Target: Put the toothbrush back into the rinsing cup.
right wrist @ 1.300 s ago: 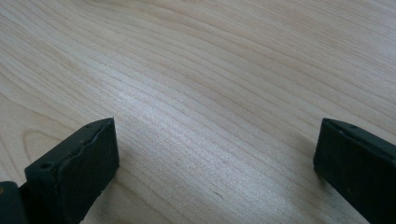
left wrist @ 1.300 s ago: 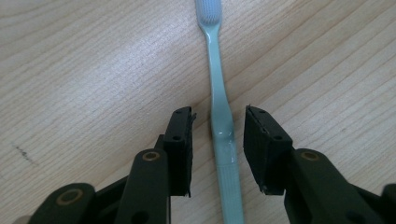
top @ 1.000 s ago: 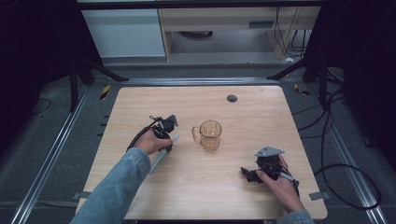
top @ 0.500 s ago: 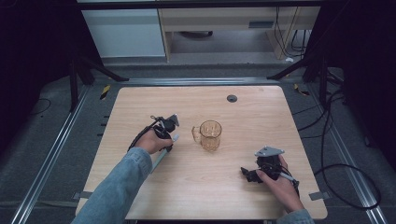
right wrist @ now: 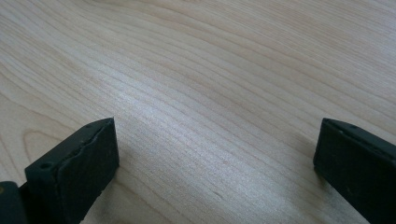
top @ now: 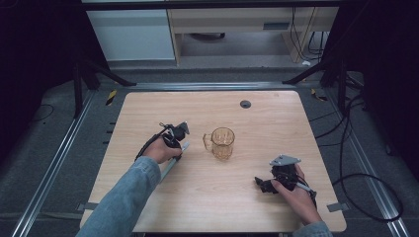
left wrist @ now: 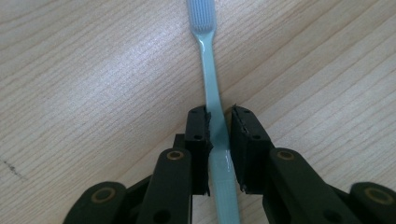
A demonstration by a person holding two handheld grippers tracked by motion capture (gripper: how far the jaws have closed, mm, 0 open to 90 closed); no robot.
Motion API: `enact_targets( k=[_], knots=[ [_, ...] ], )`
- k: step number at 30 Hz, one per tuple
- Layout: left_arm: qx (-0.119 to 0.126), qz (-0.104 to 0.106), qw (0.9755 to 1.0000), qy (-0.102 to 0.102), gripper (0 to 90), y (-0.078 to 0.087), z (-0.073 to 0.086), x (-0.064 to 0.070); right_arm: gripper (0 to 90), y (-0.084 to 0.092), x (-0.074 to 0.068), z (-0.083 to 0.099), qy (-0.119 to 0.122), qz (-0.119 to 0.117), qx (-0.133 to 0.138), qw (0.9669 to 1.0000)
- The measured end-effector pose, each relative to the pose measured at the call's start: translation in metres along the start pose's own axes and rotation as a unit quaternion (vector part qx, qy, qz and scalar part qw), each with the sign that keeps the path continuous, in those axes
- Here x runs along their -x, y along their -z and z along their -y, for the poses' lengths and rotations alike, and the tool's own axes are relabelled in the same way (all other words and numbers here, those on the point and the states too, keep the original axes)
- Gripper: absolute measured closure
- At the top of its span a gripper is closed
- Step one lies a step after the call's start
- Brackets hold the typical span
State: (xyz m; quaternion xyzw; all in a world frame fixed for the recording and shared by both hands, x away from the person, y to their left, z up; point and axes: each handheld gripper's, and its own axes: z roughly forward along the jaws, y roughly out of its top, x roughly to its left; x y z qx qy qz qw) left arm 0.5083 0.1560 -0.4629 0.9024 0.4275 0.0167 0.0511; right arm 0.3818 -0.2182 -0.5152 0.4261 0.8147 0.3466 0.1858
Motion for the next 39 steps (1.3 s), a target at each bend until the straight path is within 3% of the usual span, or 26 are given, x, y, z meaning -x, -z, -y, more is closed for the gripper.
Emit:
enact_targets(
  k=[9, 21, 39],
  knots=[
    [0.016, -0.006, 0.9999, 0.000, 78.8, 0.006, 0.003, -0.001, 0.4, 0.000, 0.000, 0.000, 0.000, 0.000, 0.000, 1.0000],
    [0.055, -0.017, 0.9983, 0.001, 79.0, 0.036, 0.005, -0.010, 0.4, 0.000, 0.000, 0.000, 0.002, 0.000, 0.001, 1.0000],
    [0.071, -0.030, 0.9970, -0.002, 79.0, 0.061, 0.000, -0.015, 0.4, 0.000, 0.000, 0.000, 0.002, 0.000, 0.000, 1.0000]
  ],
)
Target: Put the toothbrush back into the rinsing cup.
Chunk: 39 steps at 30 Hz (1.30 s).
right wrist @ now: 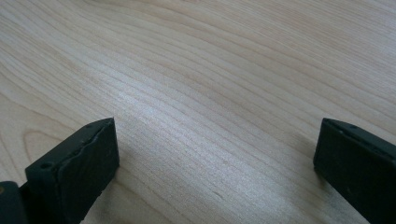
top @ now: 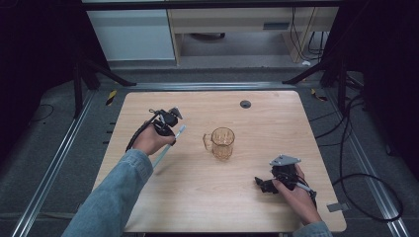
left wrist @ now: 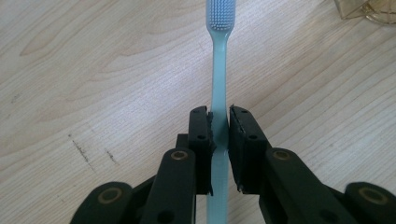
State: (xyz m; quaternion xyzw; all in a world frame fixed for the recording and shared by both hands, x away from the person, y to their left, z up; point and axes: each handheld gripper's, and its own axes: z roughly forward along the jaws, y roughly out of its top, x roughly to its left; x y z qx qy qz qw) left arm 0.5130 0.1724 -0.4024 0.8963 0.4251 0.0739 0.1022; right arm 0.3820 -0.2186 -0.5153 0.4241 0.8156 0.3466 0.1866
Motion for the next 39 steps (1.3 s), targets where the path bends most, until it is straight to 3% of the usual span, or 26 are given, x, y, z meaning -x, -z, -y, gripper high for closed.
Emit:
enact_targets(
  k=[6, 10, 26, 30, 39],
  knots=[
    [0.010, 0.004, 0.9999, 0.000, 79.1, 0.006, -0.006, 0.003, 0.4, 0.001, 0.001, 0.001, 0.006, -0.006, -0.001, 1.0000],
    [0.031, 0.007, 0.9995, -0.006, 79.0, 0.014, -0.013, 0.008, 0.4, 0.001, 0.001, 0.001, 0.004, -0.007, 0.000, 1.0000],
    [0.073, 0.017, 0.9966, -0.034, 79.1, 0.037, -0.038, 0.041, 0.4, 0.002, 0.001, 0.002, 0.009, -0.011, -0.001, 0.9999],
    [0.090, 0.034, 0.9948, -0.035, 79.1, 0.043, -0.039, 0.048, 0.4, 0.002, 0.001, 0.002, 0.008, -0.011, -0.001, 0.9999],
    [0.134, 0.041, 0.9891, -0.046, 79.0, 0.061, -0.044, 0.060, 0.4, 0.002, 0.001, 0.002, 0.009, -0.011, -0.001, 0.9999]
  ],
)
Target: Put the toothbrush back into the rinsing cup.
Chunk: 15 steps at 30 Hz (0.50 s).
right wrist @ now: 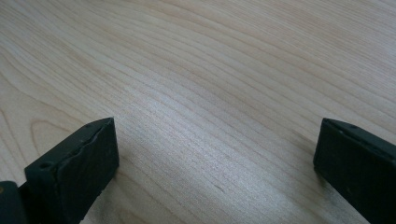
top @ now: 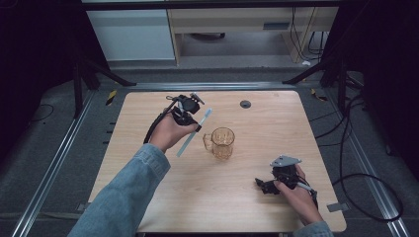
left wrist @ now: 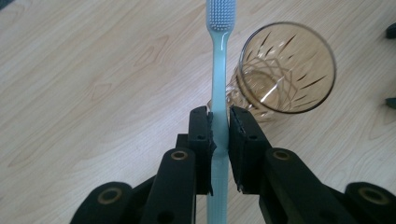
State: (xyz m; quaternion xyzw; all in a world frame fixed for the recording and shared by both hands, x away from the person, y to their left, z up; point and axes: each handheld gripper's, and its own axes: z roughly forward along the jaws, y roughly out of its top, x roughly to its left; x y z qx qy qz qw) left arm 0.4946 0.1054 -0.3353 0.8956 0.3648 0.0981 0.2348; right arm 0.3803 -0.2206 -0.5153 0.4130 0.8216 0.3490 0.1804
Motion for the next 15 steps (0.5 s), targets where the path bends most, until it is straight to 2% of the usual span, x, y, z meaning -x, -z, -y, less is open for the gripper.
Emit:
enact_targets(
  k=[3, 8, 15],
  knots=[
    [0.015, -0.001, 0.9999, -0.003, 79.0, 0.003, -0.001, 0.002, 0.4, 0.000, 0.000, 0.000, 0.000, 0.000, 0.000, 1.0000],
    [0.048, -0.007, 0.9988, 0.005, 79.1, 0.007, -0.002, 0.003, 0.4, 0.000, 0.000, 0.000, 0.000, 0.000, 0.000, 1.0000],
    [0.092, -0.024, 0.9953, 0.013, 79.0, 0.014, -0.004, 0.004, 0.4, 0.000, 0.000, 0.000, 0.000, 0.000, 0.000, 1.0000]
  ],
)
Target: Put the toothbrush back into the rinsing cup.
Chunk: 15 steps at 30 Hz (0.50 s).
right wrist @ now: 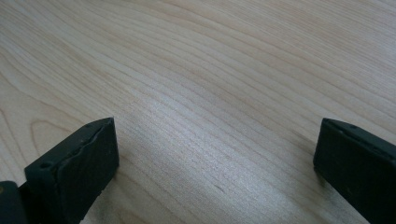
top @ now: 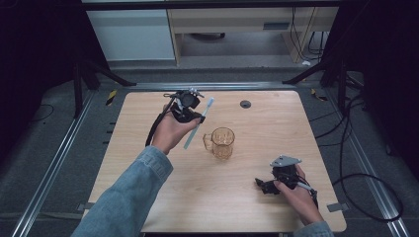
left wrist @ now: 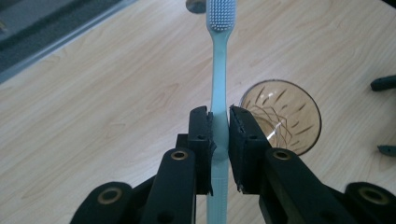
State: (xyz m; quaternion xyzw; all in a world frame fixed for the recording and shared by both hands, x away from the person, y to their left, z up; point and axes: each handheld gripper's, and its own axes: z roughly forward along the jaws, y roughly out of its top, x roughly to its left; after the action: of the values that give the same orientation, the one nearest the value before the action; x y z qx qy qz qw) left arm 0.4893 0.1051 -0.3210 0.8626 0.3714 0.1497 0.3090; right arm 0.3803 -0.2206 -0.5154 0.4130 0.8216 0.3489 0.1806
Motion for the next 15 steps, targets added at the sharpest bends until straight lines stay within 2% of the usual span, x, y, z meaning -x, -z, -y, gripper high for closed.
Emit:
enact_targets(
  k=[9, 15],
  knots=[
    [0.054, -0.010, 0.9985, -0.002, 79.0, 0.010, -0.002, -0.001, 0.4, 0.000, 0.000, 0.000, 0.000, 0.000, 0.000, 1.0000],
    [0.108, -0.016, 0.9941, -0.003, 79.0, 0.018, -0.003, 0.000, 0.4, 0.000, 0.000, 0.000, 0.001, 0.000, 0.000, 1.0000]
  ],
)
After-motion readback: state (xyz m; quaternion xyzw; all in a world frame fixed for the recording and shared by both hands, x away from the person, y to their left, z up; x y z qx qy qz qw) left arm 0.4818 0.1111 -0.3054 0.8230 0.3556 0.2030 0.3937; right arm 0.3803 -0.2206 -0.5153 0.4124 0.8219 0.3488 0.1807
